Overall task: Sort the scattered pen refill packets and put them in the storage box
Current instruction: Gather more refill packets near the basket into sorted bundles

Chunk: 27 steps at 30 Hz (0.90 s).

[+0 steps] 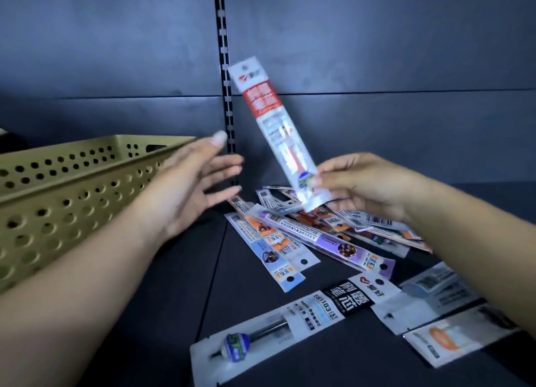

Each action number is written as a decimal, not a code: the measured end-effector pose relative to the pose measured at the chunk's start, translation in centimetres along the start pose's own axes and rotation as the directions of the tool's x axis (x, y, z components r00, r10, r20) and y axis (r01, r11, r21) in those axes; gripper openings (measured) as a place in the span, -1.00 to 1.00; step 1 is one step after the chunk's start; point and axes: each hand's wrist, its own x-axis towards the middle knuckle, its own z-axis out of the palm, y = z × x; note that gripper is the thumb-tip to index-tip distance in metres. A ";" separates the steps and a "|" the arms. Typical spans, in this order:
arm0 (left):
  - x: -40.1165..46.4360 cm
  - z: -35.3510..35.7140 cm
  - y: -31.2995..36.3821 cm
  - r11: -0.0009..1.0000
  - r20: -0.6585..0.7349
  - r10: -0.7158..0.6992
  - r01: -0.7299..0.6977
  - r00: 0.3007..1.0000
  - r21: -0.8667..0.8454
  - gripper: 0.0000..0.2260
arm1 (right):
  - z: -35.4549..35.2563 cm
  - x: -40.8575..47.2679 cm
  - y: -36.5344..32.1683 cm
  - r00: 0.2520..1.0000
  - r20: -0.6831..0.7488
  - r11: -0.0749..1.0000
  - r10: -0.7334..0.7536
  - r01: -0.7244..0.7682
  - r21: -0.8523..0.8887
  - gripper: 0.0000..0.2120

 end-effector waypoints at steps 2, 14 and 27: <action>-0.2 1.2 -1.0 0.995 0.045 -0.039 0.034 0.998 0.094 -0.77 | 2.3 -0.1 0.4 0.997 0.073 0.999 0.004 -0.001 -0.042 -0.95; -0.3 0.9 -0.9 0.994 -0.047 -0.093 0.096 0.995 0.054 -0.83 | 4.4 0.2 2.7 0.989 -0.067 0.639 0.131 -0.136 -0.757 -0.42; -0.4 1.9 -1.5 0.989 -0.109 0.033 -0.017 0.993 0.144 -0.94 | 2.3 -0.1 1.2 0.968 -0.027 0.801 -0.248 0.190 -0.567 -0.86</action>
